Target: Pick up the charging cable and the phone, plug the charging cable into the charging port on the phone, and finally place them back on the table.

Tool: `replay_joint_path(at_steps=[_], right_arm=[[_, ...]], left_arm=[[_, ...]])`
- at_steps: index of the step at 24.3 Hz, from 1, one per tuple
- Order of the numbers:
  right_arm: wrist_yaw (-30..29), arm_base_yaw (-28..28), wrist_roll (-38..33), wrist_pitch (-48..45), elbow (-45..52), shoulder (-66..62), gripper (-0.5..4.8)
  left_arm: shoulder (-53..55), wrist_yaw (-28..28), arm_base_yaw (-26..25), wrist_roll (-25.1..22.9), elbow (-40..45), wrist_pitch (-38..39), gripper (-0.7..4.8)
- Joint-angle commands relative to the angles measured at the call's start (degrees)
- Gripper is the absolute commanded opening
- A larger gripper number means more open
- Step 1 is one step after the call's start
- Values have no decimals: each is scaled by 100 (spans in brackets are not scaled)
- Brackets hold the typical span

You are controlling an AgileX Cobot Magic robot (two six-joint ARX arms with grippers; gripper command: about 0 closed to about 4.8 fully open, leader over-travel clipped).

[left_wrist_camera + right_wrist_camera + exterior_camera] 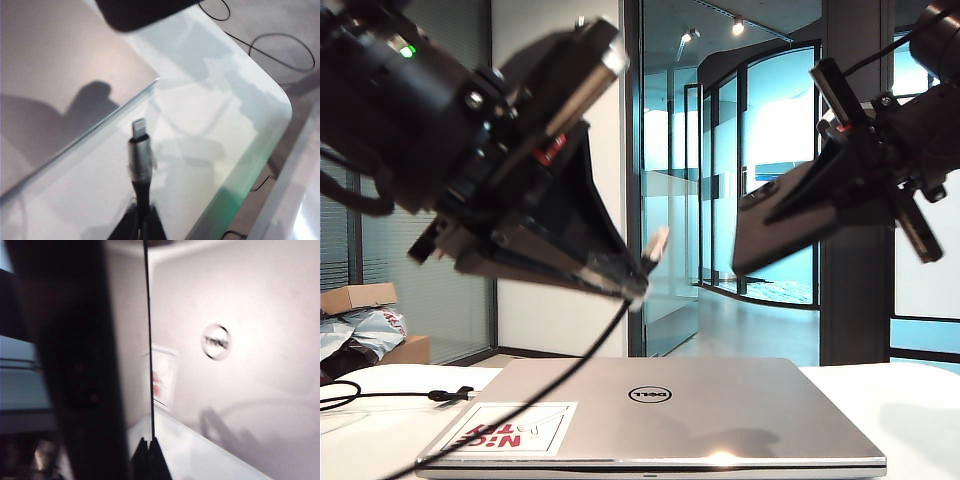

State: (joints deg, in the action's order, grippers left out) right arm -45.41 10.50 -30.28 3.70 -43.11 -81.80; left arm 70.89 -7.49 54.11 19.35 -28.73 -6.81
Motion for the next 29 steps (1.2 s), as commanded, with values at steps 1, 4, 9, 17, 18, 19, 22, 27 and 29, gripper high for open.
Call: replay_joint_path(at_steps=[1, 4, 9, 17, 18, 19, 22, 27, 29], right_arm=[[-409, 15, -848, -1386, 269, 20, -1], [-568, 15, -1161, -1904, 483, -20, -1], [-658, 63, -1692, -2380, 695, -205, -1], [-881, 485, -2575, -3777, 717, -739, -1], [-883, 557, -2575, -3838, 717, -778, -1], [-883, 634, -2570, -3871, 719, -817, -1], [-933, 811, -2557, -3998, 721, -903, -1], [-905, 1156, -2540, -4341, 723, -1029, -1], [-876, 1154, -2509, -4341, 723, -1029, -1]], left_arm=[[125, -15, 70, 564, -11, -72, -7], [238, -15, 68, 820, -11, -144, -7], [267, -17, 79, 1104, -11, -313, -7], [267, -17, 98, 1410, -11, -361, -7], [267, -17, 98, 1410, -11, -361, -7], [264, -15, 98, 1412, -11, -361, -7], [267, -17, 98, 1410, -11, -361, -7], [267, -15, 98, 1410, -11, -361, -7], [264, -15, 98, 1410, -11, -361, -7]])
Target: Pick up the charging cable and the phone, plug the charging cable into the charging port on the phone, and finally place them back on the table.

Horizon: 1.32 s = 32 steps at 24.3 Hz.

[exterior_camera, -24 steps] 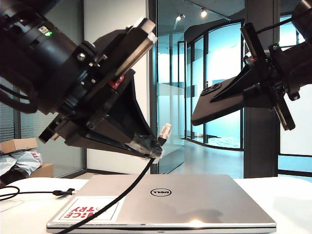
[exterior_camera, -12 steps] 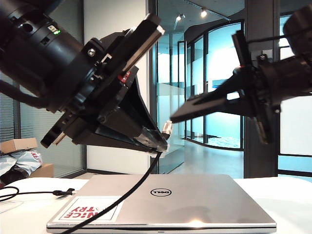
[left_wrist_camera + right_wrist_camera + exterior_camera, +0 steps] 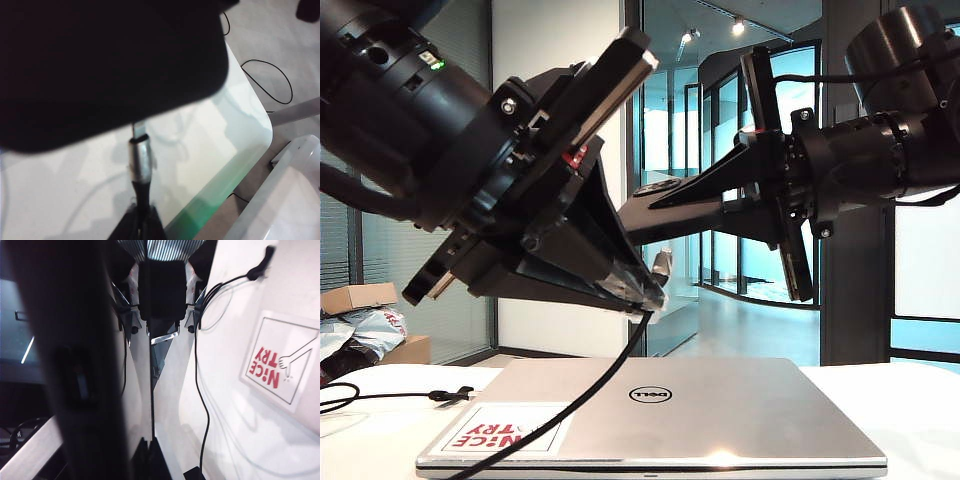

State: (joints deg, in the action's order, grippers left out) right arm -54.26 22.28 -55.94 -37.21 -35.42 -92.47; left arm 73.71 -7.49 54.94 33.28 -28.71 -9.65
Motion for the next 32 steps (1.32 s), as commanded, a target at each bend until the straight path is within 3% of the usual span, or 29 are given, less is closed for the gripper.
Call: replay_joint_path(at_steps=[1, 14, 20, 24, 32], right_arm=[[11, -24, 77, -251, -46, 37, -1], [13, -37, 350, -192, -46, 28, -1], [31, -42, 369, -201, -46, 28, -1], [7, -308, 339, -208, -46, 31, -1], [-658, -551, 225, -208, -46, 28, -1]], left_arm=[[-17, -15, 15, 17, -13, -76, -7], [-17, -11, 15, 28, -13, -400, -7], [-17, -11, 15, 278, -13, -542, -7], [-17, -11, 15, 275, -13, -542, -7], [-15, -11, 15, 275, -13, -573, -7]])
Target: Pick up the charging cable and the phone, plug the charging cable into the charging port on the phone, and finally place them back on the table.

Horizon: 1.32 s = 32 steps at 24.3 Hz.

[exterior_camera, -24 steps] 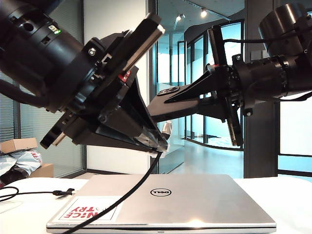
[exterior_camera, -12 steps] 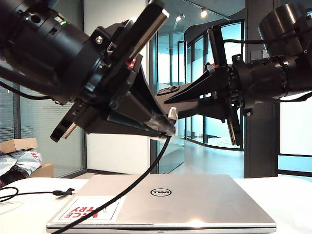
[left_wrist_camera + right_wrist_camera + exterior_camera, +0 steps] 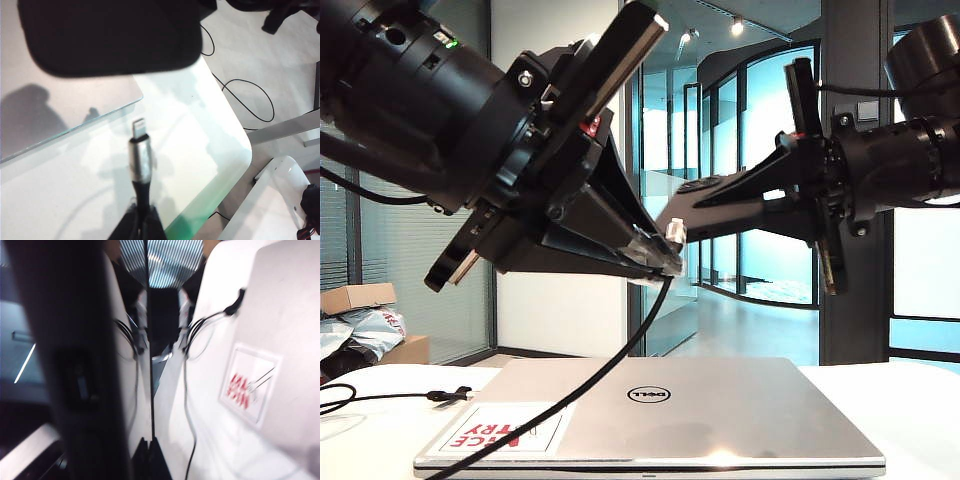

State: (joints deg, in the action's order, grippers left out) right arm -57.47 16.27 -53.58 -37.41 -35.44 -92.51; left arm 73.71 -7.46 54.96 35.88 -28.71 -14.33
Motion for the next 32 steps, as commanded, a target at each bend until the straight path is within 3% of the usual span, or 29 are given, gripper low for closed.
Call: replay_joint_path(at_steps=[1, 32], right_arm=[[-356, 55, -11, -192, -44, 31, -1], [-249, 153, -35, -516, -44, 26, -1]], left_arm=[[-15, -13, 13, 15, -13, -122, -7], [-15, -13, 13, 13, -13, -164, -7]])
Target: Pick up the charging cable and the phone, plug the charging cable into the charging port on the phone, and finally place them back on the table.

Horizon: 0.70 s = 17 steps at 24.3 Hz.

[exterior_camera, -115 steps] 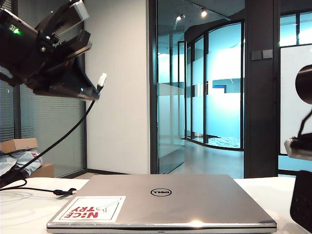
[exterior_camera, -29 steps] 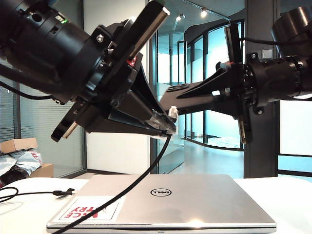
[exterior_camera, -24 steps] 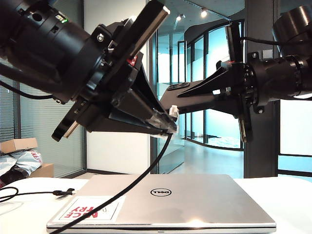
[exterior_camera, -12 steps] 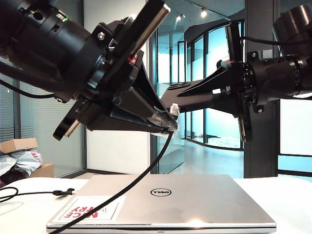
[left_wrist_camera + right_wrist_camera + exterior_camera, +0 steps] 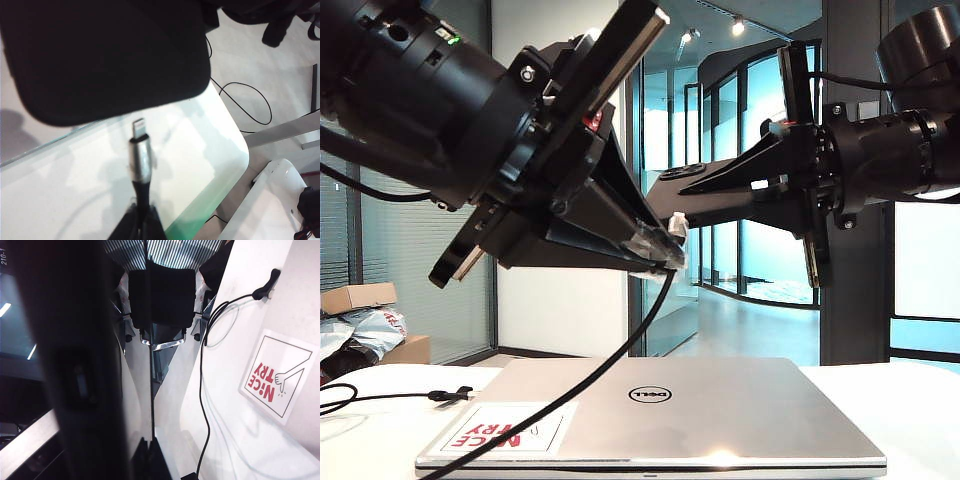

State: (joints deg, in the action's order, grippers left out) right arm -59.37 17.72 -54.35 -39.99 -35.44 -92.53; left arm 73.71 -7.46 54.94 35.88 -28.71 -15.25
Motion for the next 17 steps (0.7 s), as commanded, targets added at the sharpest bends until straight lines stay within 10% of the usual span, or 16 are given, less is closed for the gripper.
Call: replay_joint_path(at_steps=[1, 17], right_arm=[[-61, 11, 44, -332, -44, 26, -1], [-114, 146, 149, -483, -44, 26, -1]], left_arm=[[-17, -13, 15, 13, -13, -72, -7], [-15, -13, 15, 15, -13, -72, -7]])
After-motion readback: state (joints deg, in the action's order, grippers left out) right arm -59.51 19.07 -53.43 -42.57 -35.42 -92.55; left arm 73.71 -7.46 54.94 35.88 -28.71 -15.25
